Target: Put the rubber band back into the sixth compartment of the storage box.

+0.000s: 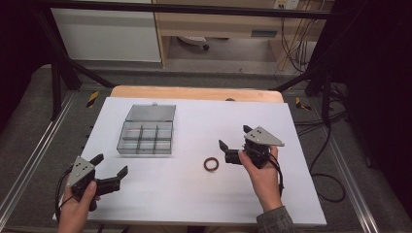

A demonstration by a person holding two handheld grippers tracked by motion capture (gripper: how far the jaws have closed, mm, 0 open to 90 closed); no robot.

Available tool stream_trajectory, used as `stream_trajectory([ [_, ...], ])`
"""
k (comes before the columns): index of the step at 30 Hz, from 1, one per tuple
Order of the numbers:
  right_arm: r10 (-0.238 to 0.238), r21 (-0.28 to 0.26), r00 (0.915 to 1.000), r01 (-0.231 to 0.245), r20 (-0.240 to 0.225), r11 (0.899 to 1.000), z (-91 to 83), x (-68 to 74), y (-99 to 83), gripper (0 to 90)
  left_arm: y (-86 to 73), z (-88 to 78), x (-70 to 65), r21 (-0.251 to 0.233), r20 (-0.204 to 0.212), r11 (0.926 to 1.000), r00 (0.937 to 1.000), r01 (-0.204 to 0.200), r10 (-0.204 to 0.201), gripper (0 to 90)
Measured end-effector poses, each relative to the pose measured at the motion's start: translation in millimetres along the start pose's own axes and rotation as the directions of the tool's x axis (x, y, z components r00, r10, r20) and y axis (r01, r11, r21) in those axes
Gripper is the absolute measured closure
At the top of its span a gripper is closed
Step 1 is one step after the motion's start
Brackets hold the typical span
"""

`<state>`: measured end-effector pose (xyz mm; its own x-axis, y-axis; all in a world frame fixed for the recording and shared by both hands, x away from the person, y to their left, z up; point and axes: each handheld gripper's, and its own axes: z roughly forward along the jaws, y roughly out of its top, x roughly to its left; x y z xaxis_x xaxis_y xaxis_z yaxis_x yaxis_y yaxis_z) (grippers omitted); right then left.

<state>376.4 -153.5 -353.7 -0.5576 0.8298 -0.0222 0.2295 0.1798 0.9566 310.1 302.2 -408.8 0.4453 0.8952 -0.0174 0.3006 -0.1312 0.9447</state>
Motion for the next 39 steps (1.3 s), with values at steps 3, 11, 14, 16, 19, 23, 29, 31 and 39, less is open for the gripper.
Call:
stream_trajectory([
  [3, -0.004, 0.013, 0.9999, 0.004, -0.011, 1.0, 3.7, 3.5, -2.0, 4.4, 0.1, 0.8, 0.5, 0.001, -0.001, 1.0, 1.0, 0.003, -0.003, 3.6],
  [11, -0.01, 0.058, 0.9989, 0.012, -0.046, 0.998, 16.0, 16.0, -9.6, 4.0, 0.1, 1.3, -0.6, 0.005, -0.011, 1.0, 0.9999, -0.001, 0.001, 3.8],
  [14, -0.011, 0.078, 0.9977, 0.016, -0.067, 0.997, 21.4, 20.7, -13.6, 4.3, -0.2, 1.7, -1.3, 0.009, -0.008, 0.9999, 1.0, -0.004, 0.004, 3.8],
  [16, -0.021, 0.079, 0.9956, 0.028, -0.092, 0.996, 23.1, 22.9, -16.2, 5.0, -0.4, 2.0, -1.3, 0.013, -0.008, 0.9999, 0.9999, -0.007, 0.008, 3.8],
  [19, -0.025, 0.091, 0.9935, 0.036, -0.111, 0.995, 25.7, 26.4, -19.0, 5.1, -0.3, 1.8, -0.6, 0.014, -0.012, 0.9999, 0.9999, -0.004, 0.004, 3.8],
  [23, -0.028, 0.124, 0.9904, 0.045, -0.135, 0.991, 31.5, 32.2, -25.2, 5.6, -0.6, 1.1, 0.4, 0.013, -0.016, 0.9999, 0.9999, 0.004, -0.003, 3.8],
  [29, -0.019, 0.153, 0.9875, 0.043, -0.156, 0.987, 35.0, 33.7, -30.8, 6.2, -0.8, 1.8, -0.1, 0.018, -0.014, 0.9998, 0.9999, 0.001, -0.001, 3.8],
  [31, -0.018, 0.157, 0.9871, 0.044, -0.159, 0.987, 35.7, 33.8, -31.8, 6.2, -0.8, 1.9, -0.3, 0.017, -0.013, 0.9999, 0.9999, 0.001, -0.001, 3.8],
  [39, -0.01, 0.202, 0.9836, 0.047, -0.18, 0.978, 41.6, 35.9, -40.6, 5.6, -1.2, 2.2, 0.1, 0.022, -0.011, 0.9998, 0.9999, 0.0, 0.0, 3.8],
])
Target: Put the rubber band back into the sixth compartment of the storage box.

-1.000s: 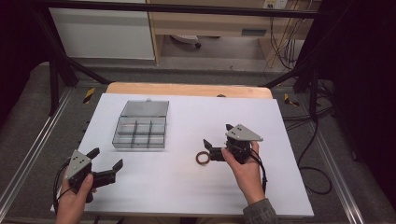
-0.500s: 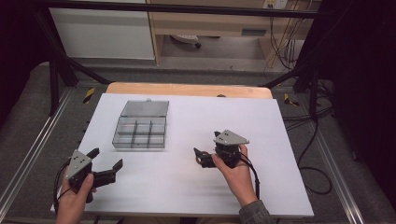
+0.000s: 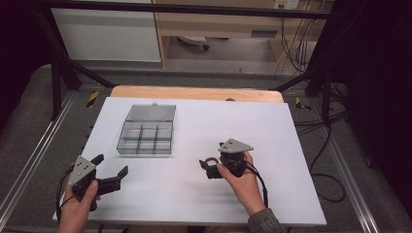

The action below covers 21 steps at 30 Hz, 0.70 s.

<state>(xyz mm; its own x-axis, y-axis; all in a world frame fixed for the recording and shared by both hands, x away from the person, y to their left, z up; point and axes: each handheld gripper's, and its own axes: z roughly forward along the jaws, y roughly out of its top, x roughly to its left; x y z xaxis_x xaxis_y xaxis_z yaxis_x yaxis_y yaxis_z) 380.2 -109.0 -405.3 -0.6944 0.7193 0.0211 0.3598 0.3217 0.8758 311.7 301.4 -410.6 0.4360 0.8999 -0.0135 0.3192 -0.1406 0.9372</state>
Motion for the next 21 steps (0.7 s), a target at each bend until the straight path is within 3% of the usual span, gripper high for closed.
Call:
stream_trajectory([
  [13, 0.007, 0.091, 0.9999, -0.005, -0.015, 0.996, 14.4, 1.8, -11.2, 4.2, -0.3, 0.9, -1.0, 0.008, 0.01, 0.9999, 0.9999, -0.007, 0.007, 3.8],
  [21, 0.022, 0.17, 0.9997, -0.023, 0.005, 0.985, 25.1, 5.0, -18.9, 8.9, -0.4, 1.2, -1.4, 0.011, 0.013, 0.9999, 0.9999, -0.008, 0.008, 3.8],
])
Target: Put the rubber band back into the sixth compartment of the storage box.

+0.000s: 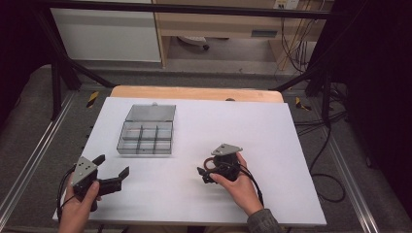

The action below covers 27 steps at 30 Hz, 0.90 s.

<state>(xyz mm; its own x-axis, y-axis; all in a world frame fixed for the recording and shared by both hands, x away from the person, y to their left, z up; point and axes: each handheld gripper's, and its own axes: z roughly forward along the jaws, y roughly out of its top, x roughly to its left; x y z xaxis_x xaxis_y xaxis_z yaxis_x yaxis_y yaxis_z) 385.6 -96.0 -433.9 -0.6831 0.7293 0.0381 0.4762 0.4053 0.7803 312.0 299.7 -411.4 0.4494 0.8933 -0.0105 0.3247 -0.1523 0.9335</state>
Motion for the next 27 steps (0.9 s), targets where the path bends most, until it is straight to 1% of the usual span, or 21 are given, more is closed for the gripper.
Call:
stream_trajectory([
  [3, -0.005, 0.001, 1.0, 0.005, -0.001, 1.0, 1.4, 0.9, -0.8, 11.3, 0.0, 0.0, 0.0, 0.001, 0.001, 1.0, 1.0, 0.0, 0.0, 3.8],
  [6, -0.024, 0.011, 0.9997, 0.024, -0.004, 1.0, 2.5, 1.9, -1.8, 15.6, -0.2, 0.2, -0.1, 0.001, -0.001, 1.0, 1.0, 0.0, 0.0, 3.8],
  [8, -0.03, 0.015, 0.9994, 0.03, -0.018, 0.999, 2.5, 2.0, -3.1, 23.1, -0.3, 0.5, -0.3, 0.001, 0.0, 1.0, 1.0, 0.003, -0.003, 3.9],
  [9, -0.03, 0.015, 0.9994, 0.03, -0.018, 0.999, 2.5, 2.0, -3.1, 23.1, -0.3, 0.6, -0.3, 0.001, 0.0, 1.0, 1.0, 0.003, -0.003, 3.9],
  [14, -0.043, 0.02, 0.9991, 0.043, 0.0, 0.999, 3.2, 0.3, -4.1, 35.6, -0.4, 0.7, -0.3, 0.002, 0.001, 1.0, 1.0, 0.003, -0.003, 3.9],
  [16, -0.033, 0.004, 0.9994, 0.033, 0.001, 0.999, 2.9, -1.2, -4.0, 41.3, -0.4, 0.7, -0.2, 0.004, 0.0, 1.0, 1.0, 0.0, 0.0, 3.9],
  [19, -0.005, -0.026, 1.0, 0.005, -0.003, 1.0, 0.7, -4.4, -2.7, 47.0, -0.4, 0.9, -0.5, 0.005, 0.002, 1.0, 1.0, 0.0, 0.0, 3.9],
  [21, 0.006, -0.044, 1.0, -0.006, 0.002, 0.999, -1.7, -7.8, -1.9, 51.2, -0.5, 0.9, -0.5, 0.005, 0.003, 1.0, 1.0, -0.001, 0.001, 3.9],
  [22, 0.006, -0.044, 1.0, -0.006, 0.002, 0.999, -1.7, -7.8, -1.9, 51.2, -0.5, 0.8, -0.3, 0.006, 0.003, 1.0, 1.0, -0.002, 0.002, 3.9],
  [24, 0.004, -0.035, 1.0, -0.004, 0.008, 0.999, -2.4, -11.1, -3.3, 54.9, -0.5, 0.9, -0.1, 0.008, 0.003, 1.0, 1.0, -0.002, 0.002, 3.9],
  [25, 0.004, -0.035, 1.0, -0.004, 0.008, 0.999, -2.4, -11.1, -3.3, 54.9, -0.5, 0.9, -0.1, 0.008, 0.003, 1.0, 1.0, -0.002, 0.002, 3.9],
  [27, 0.0, -0.006, 0.9997, 0.0, 0.023, 1.0, -1.0, -13.2, -5.7, 55.8, -0.7, 1.1, -0.5, 0.009, 0.004, 1.0, 1.0, 0.0, 0.0, 3.9],
])
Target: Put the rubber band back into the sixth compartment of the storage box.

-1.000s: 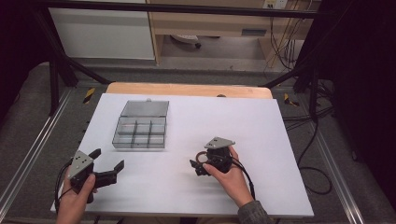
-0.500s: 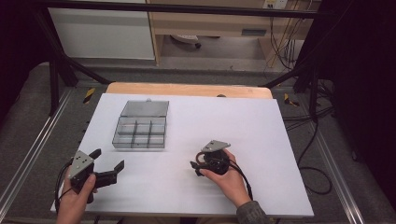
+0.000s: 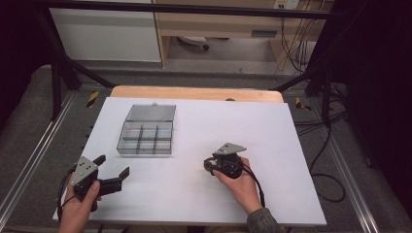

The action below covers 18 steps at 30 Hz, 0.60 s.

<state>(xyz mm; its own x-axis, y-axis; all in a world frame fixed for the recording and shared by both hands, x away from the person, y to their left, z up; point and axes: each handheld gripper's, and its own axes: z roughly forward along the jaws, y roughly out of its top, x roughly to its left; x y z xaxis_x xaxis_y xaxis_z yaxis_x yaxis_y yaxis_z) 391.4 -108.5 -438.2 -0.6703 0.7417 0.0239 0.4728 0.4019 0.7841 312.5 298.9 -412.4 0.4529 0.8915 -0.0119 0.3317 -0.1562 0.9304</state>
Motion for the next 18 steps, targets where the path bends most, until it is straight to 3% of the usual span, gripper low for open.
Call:
stream_trajectory([
  [11, -0.02, 0.009, 0.9987, 0.02, -0.048, 1.0, 2.8, 3.9, -4.0, 62.8, 0.0, -0.1, 0.1, 0.0, 0.001, 1.0, 1.0, 0.002, -0.002, 4.0],
  [18, -0.063, 0.06, 0.9958, 0.067, -0.067, 0.996, 7.6, 8.2, -7.6, 62.8, 0.0, 0.0, 0.0, 0.0, 0.001, 1.0, 1.0, 0.002, -0.002, 4.0],
])
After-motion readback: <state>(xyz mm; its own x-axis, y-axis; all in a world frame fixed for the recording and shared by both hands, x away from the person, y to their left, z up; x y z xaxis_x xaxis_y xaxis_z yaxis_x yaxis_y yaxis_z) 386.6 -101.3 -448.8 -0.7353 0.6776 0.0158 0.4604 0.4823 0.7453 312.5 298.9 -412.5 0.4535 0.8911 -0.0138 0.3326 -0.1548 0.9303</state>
